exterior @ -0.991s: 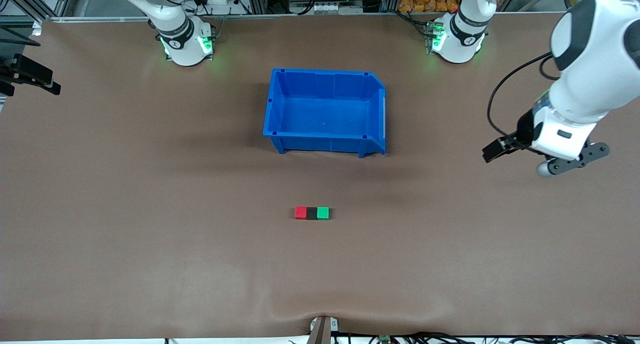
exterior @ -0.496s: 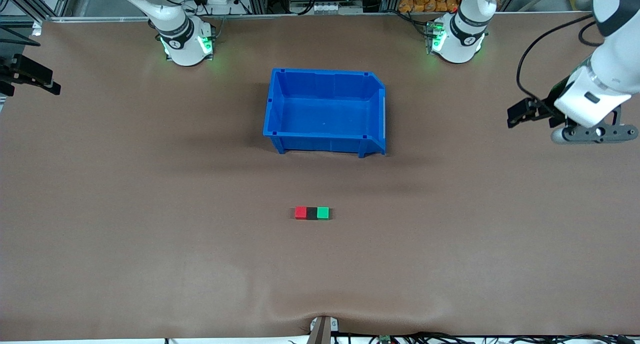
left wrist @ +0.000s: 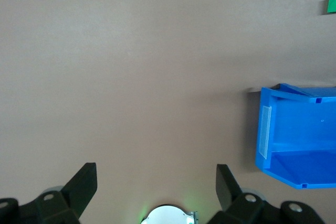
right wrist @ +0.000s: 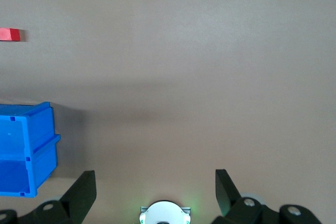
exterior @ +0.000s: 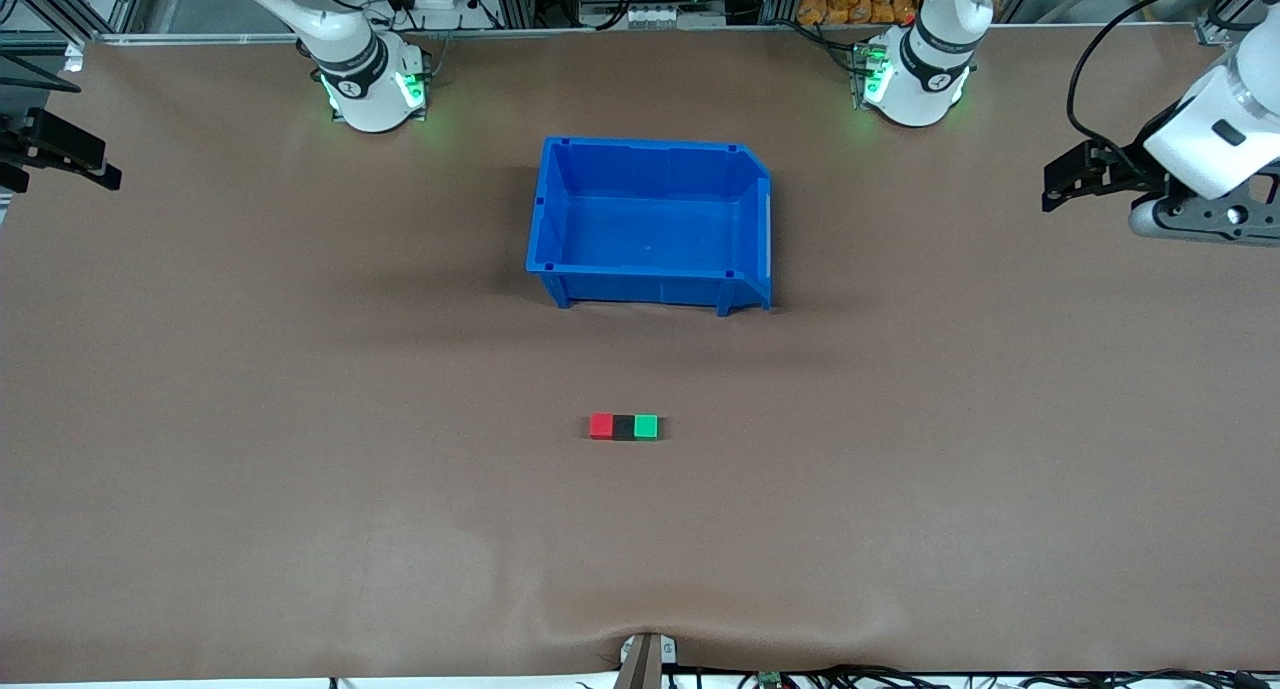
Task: Attach green and red cubes to black cube
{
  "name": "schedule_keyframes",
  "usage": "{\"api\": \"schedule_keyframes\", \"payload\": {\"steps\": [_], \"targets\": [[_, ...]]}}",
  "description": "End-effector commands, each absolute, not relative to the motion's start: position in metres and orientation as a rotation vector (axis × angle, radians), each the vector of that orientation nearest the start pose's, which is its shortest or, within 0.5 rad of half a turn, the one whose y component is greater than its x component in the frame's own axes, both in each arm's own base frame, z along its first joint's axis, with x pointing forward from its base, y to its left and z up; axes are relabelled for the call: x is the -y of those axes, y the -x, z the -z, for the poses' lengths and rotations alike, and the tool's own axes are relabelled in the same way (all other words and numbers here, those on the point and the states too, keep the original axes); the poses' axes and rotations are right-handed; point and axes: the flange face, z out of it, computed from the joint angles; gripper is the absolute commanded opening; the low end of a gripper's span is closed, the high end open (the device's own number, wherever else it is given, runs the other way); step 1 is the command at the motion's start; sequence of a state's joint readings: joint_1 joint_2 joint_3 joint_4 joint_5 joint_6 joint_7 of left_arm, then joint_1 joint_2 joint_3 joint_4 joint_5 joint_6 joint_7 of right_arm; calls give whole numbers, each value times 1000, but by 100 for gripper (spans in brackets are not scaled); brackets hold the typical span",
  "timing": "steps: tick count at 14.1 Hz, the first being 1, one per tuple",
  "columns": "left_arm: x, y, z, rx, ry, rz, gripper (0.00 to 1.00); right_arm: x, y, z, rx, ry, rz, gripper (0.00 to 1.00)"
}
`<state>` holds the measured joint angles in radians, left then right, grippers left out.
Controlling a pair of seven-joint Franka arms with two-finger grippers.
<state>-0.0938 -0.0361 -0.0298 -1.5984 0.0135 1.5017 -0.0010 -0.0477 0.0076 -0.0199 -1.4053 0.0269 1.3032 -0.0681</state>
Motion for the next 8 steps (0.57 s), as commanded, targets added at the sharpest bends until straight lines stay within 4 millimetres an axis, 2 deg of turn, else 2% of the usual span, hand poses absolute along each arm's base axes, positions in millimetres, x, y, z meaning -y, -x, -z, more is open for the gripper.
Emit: {"api": "schedule_keyframes", "payload": {"steps": [1,4,8], "targets": [[62,-534,-633,-220,3112,-102,100,33,-525,-676,25,3111,-172,100],[54,-536,-634,-273,3084,-91,100,36,-525,-676,18,3111,-172,100],[54,-537,-633,-287,3066,-90,100,36,-525,-677,16,3111,-167,100]]}}
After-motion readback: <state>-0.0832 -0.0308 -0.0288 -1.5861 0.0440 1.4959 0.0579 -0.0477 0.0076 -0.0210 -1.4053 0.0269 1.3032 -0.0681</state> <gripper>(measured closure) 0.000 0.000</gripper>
